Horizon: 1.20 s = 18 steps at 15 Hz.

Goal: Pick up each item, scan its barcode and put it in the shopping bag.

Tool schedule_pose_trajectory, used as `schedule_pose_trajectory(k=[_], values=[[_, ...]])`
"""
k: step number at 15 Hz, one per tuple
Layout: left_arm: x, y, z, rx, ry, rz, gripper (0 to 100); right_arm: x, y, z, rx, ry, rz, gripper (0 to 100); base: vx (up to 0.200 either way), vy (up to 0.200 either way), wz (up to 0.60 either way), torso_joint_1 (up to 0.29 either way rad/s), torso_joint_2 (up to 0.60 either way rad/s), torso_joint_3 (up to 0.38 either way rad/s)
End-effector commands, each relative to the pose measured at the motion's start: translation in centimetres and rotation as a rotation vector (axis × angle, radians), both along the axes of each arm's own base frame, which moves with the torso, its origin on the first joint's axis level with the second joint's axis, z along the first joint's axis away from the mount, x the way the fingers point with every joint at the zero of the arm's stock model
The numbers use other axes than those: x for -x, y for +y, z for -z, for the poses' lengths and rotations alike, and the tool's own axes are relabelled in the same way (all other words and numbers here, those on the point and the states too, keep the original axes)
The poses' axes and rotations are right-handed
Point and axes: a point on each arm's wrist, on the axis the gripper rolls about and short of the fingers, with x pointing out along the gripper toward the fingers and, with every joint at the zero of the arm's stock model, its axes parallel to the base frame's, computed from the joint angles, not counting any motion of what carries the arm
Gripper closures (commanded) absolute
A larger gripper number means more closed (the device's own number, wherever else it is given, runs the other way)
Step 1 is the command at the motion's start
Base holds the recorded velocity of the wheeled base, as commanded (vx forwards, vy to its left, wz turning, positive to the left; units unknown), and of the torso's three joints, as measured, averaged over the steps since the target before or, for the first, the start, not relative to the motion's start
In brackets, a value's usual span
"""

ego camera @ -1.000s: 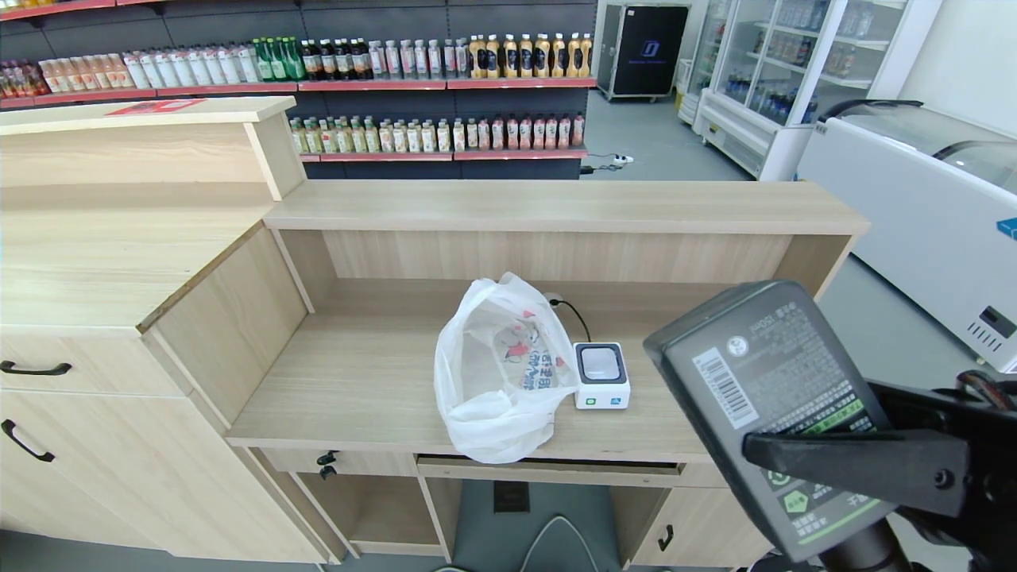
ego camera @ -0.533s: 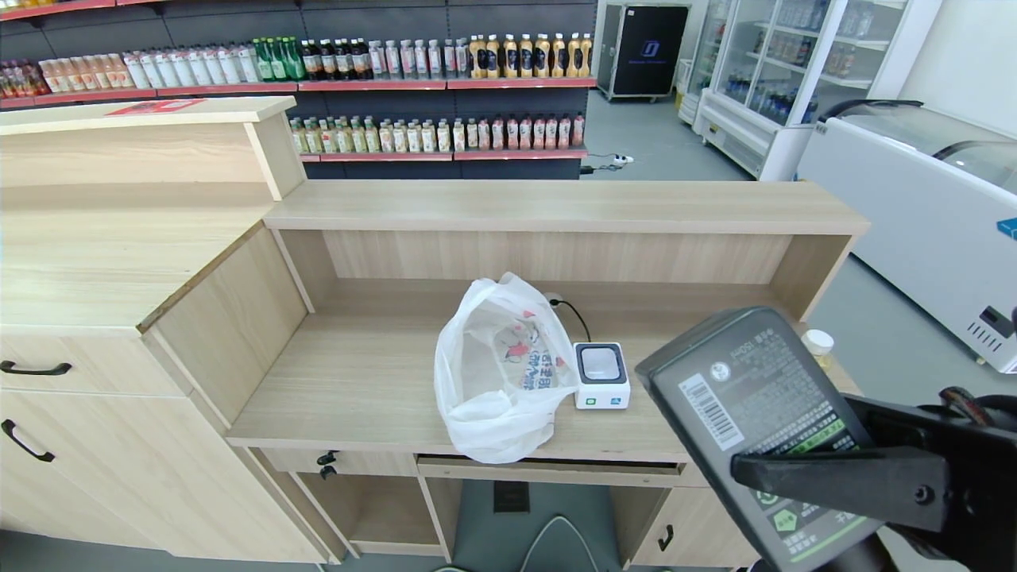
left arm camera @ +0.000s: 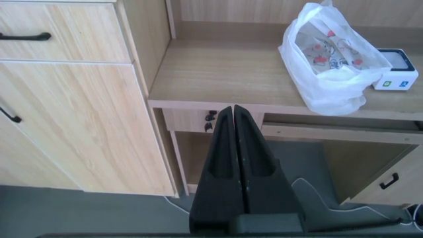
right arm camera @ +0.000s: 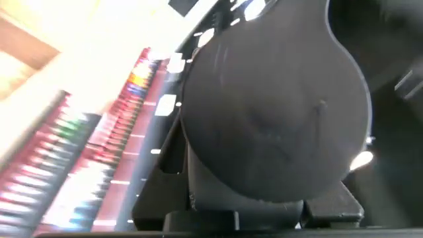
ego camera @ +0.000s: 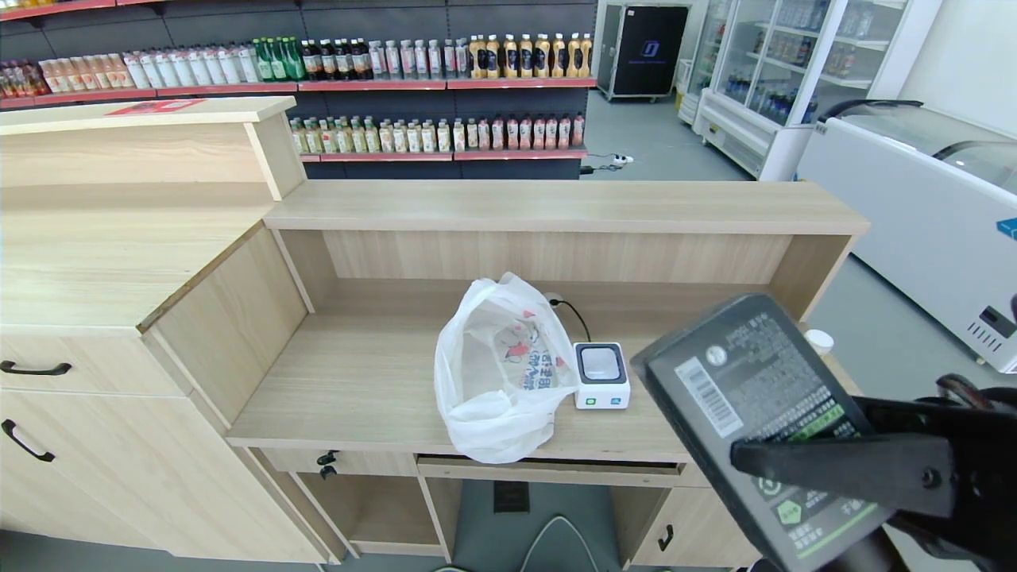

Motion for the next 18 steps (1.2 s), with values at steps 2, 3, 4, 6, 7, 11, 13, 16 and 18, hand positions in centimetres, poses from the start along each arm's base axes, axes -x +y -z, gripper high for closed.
schedule_pose_trajectory(k=[2, 3, 4, 6, 7, 11, 13, 16, 18], values=[[0.0, 0.0, 0.0, 0.000, 0.000, -0.001, 100, -1.5, -3.6, -2.2, -0.214, 0.410, 0.347, 100, 0.000, 0.000, 0.00, 0.000, 0.00, 0.000], [0.0, 0.0, 0.0, 0.000, 0.000, -0.002, 100, -0.6, -5.7, -2.9, -0.389, 0.568, 0.496, 100, 0.000, 0.000, 0.00, 0.000, 0.00, 0.000], [0.0, 0.0, 0.0, 0.000, 0.000, -0.001, 100, 0.2, -6.9, -2.8, -0.558, 0.705, 0.607, 100, 0.000, 0.000, 0.00, 0.000, 0.00, 0.000], [0.0, 0.0, 0.0, 0.000, 0.000, -0.001, 100, 0.3, -9.1, -2.7, -1.032, 0.946, 0.847, 100, 0.000, 0.000, 0.00, 0.000, 0.00, 0.000], [0.0, 0.0, 0.0, 0.000, 0.000, 0.001, 100, 0.2, -10.1, -2.7, -1.263, 0.965, 0.941, 100, 0.000, 0.000, 0.00, 0.000, 0.00, 0.000], [0.0, 0.0, 0.0, 0.000, 0.000, -0.002, 100, -0.6, -12.2, -0.4, -1.719, 1.153, 1.052, 100, 0.000, 0.000, 0.00, 0.000, 0.00, 0.000], [0.0, 0.0, 0.0, 0.000, 0.000, -0.001, 100, -0.3, -13.3, 0.6, -1.843, 1.223, 1.108, 100, 0.000, 0.000, 0.00, 0.000, 0.00, 0.000], [0.0, 0.0, 0.0, 0.000, 0.000, -0.001, 100, 0.9, -13.3, 1.6, -1.871, 1.316, 1.185, 100, 0.000, 0.000, 0.00, 0.000, 0.00, 0.000], [0.0, 0.0, 0.0, 0.000, 0.000, -0.001, 100, 1.3, -12.8, 1.4, -1.892, 1.386, 1.100, 100, 0.000, 0.000, 0.30, 0.001, 0.00, -0.001]])
